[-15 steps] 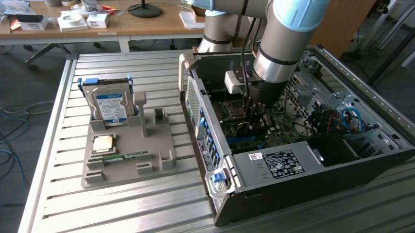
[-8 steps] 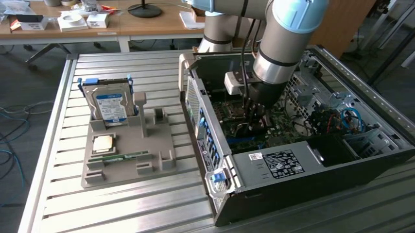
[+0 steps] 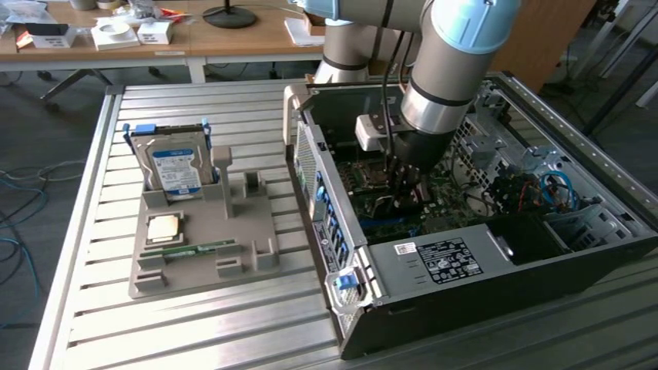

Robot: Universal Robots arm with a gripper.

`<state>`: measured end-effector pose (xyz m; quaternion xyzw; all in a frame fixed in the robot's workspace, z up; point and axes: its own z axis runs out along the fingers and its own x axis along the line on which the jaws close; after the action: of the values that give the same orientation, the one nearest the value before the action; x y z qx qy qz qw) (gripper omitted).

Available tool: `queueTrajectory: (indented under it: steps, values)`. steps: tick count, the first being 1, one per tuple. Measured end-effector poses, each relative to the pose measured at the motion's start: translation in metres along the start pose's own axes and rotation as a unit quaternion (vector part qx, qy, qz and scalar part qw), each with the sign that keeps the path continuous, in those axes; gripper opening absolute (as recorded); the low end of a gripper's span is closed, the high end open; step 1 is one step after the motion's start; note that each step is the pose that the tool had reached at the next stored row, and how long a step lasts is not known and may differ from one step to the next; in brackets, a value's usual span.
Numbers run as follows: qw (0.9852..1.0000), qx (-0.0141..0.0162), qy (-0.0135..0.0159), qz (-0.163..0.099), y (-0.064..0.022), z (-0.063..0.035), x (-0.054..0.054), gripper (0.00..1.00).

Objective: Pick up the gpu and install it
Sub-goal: 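Insert the gpu into the slot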

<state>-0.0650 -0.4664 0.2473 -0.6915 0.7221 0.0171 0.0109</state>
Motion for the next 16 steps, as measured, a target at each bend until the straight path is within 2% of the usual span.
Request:
queueTrajectory:
  steps: [16]
  values:
    - [1.0, 0.0, 0.0, 0.0, 0.0, -0.0028, -0.0006, 0.26]
